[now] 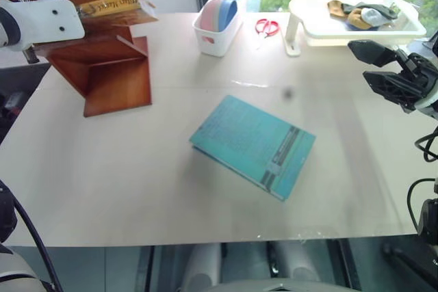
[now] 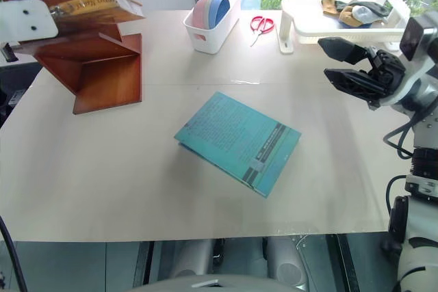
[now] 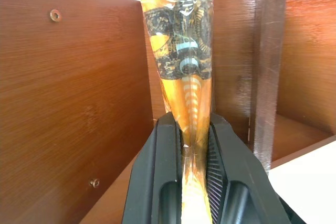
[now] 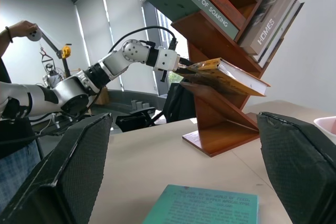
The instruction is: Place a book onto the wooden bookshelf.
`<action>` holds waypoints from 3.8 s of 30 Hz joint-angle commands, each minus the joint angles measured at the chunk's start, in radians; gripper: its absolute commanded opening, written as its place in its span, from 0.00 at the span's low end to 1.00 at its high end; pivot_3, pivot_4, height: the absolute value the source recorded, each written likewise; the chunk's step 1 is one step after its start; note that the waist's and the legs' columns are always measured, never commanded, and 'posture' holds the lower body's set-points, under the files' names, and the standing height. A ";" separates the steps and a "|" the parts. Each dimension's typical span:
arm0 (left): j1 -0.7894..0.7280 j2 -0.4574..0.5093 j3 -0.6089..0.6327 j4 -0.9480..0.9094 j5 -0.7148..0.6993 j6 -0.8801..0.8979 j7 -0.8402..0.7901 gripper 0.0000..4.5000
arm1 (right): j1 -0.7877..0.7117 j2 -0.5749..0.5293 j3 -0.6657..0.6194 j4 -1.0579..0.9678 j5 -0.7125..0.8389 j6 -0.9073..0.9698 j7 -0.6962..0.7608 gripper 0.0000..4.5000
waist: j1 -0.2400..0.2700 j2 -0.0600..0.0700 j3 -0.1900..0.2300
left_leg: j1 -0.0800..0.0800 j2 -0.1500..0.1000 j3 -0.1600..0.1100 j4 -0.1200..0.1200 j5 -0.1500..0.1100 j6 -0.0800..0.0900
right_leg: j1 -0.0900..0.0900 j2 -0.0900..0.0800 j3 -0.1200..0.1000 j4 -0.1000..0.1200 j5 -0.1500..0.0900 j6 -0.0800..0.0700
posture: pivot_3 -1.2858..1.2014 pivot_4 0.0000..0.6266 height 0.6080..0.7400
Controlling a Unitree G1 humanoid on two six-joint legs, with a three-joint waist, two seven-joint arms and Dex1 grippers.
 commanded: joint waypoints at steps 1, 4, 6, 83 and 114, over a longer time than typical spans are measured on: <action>-0.002 0.031 0.037 0.002 -0.006 0.036 -0.006 0.03 | -0.004 -0.012 -0.038 -0.021 0.011 -0.019 0.014 1.00 | -0.001 0.000 0.000 | 0.000 0.000 0.000 0.001 0.000 0.000 | -0.001 0.001 0.001 0.001 0.000 0.000 | 0.52 0.24 1.00; -0.006 0.032 0.035 -0.004 -0.007 0.049 -0.010 0.03 | 0.000 -0.012 -0.040 -0.018 0.010 -0.022 0.016 1.00 | -0.001 0.000 0.000 | 0.000 0.001 0.001 0.002 0.000 0.000 | -0.001 0.001 0.003 0.002 0.000 0.000 | 0.52 0.24 1.00; -0.009 0.033 0.033 -0.007 -0.007 0.056 -0.010 0.03 | 0.000 -0.012 -0.041 -0.016 0.010 -0.025 0.016 1.00 | -0.001 0.000 0.000 | 0.000 0.001 0.001 0.002 0.000 0.000 | -0.001 0.001 0.003 0.003 0.000 0.000 | 0.52 0.24 1.00; 0.101 0.157 0.287 -0.303 -0.490 0.754 -0.386 0.54 | -0.016 0.036 -0.032 0.037 -0.034 -0.113 0.020 1.00 | 0.001 -0.001 0.001 | -0.001 0.002 0.001 0.004 0.000 0.000 | -0.002 0.001 0.002 0.003 0.000 0.000 | 0.52 0.24 1.00; 0.092 -0.731 0.307 -0.322 -0.781 0.506 0.151 0.54 | 0.021 -0.009 -0.086 -0.098 0.002 -0.068 -0.079 1.00 | 0.016 -0.001 0.002 | -0.002 0.000 -0.006 0.011 0.000 0.000 | 0.004 -0.001 -0.004 0.003 0.001 0.001 | 0.52 0.24 1.00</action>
